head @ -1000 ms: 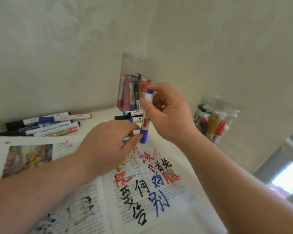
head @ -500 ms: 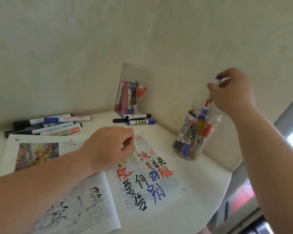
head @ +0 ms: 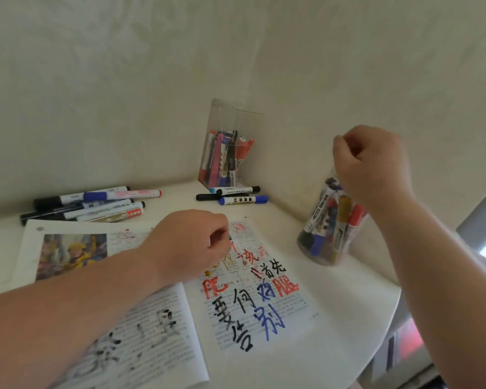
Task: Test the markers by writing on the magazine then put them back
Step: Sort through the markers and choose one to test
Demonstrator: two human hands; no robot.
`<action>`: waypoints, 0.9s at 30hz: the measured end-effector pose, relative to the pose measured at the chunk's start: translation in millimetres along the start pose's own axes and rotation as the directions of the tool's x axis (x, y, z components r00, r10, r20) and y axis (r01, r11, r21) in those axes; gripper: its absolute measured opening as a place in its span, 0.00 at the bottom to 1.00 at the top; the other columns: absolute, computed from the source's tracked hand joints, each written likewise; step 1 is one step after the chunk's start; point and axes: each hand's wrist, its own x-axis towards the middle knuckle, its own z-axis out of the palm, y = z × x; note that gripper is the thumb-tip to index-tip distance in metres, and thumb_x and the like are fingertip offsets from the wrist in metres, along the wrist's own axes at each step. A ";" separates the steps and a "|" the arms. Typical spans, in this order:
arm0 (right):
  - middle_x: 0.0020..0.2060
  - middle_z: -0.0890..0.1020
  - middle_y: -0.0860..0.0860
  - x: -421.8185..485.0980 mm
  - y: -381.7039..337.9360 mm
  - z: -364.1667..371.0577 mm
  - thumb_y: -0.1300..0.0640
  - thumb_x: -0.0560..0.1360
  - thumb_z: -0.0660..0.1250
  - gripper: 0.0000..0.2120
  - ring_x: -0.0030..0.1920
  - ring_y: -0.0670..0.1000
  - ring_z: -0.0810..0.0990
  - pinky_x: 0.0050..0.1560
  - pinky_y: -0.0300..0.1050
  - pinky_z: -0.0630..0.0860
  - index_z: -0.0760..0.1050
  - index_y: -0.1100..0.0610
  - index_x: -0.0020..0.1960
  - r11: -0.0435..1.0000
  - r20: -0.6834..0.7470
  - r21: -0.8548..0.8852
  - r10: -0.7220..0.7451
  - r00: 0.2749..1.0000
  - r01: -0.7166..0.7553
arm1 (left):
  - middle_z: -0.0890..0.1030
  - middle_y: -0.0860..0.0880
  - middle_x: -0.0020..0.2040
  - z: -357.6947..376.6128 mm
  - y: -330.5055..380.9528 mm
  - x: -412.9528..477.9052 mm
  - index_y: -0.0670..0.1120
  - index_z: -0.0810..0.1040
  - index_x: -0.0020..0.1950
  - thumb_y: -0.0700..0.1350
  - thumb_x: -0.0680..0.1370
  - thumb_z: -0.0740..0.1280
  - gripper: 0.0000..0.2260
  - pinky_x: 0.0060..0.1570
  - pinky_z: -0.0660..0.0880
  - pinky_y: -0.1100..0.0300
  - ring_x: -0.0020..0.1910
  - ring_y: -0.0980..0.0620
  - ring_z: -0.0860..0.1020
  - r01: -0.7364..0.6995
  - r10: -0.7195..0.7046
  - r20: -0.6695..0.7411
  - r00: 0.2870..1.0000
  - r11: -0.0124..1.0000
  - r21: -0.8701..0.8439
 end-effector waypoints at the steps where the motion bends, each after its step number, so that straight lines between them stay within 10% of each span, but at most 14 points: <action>1: 0.34 0.81 0.55 -5.7 -8.3 6.1 0.54 0.78 0.64 0.13 0.37 0.58 0.78 0.40 0.55 0.78 0.78 0.60 0.39 0.997 -0.012 0.053 -0.055 0.998 0.056 | 0.76 0.58 0.34 -0.2 -0.6 0.1 0.54 0.75 0.41 0.54 0.79 0.62 0.08 0.38 0.70 0.61 0.36 0.59 0.73 0.009 -0.009 0.001 1.000 1.000 0.000; 5: 0.39 0.82 0.48 -26.3 -37.0 48.4 0.57 0.77 0.65 0.06 0.41 0.50 0.80 0.44 0.48 0.79 0.81 0.54 0.44 0.974 0.278 0.157 -0.205 0.938 0.166 | 0.77 0.57 0.34 -1.3 -2.5 2.4 0.54 0.75 0.40 0.55 0.78 0.61 0.10 0.40 0.72 0.58 0.37 0.59 0.73 0.049 -0.049 0.017 0.999 0.999 0.011; 10: 0.46 0.80 0.47 -27.5 -38.8 117.4 0.59 0.79 0.64 0.07 0.45 0.49 0.78 0.40 0.42 0.73 0.77 0.49 0.53 0.997 0.663 -0.028 -0.038 0.748 0.076 | 0.76 0.56 0.33 0.2 -4.7 3.9 0.53 0.74 0.38 0.58 0.75 0.59 0.12 0.37 0.72 0.56 0.35 0.58 0.73 0.065 -0.065 0.038 0.997 0.998 0.001; 14: 0.55 0.80 0.52 -22.8 -31.5 148.9 0.61 0.77 0.65 0.15 0.52 0.54 0.78 0.54 0.50 0.79 0.76 0.52 0.62 0.973 0.698 -0.200 0.057 0.713 0.117 | 0.77 0.56 0.33 1.6 -6.5 5.9 0.53 0.74 0.38 0.56 0.75 0.61 0.10 0.36 0.71 0.57 0.35 0.58 0.74 0.095 -0.095 0.050 0.994 0.996 -0.001; 27: 0.51 0.77 0.48 -24.6 -17.0 160.0 0.63 0.75 0.66 0.13 0.51 0.52 0.77 0.55 0.53 0.80 0.77 0.47 0.54 0.985 0.750 -0.101 -0.016 0.662 0.139 | 0.77 0.60 0.33 3.3 -10.8 10.4 0.55 0.77 0.38 0.55 0.74 0.62 0.09 0.33 0.67 0.63 0.38 0.60 0.76 0.169 -0.166 0.064 0.984 0.984 -0.054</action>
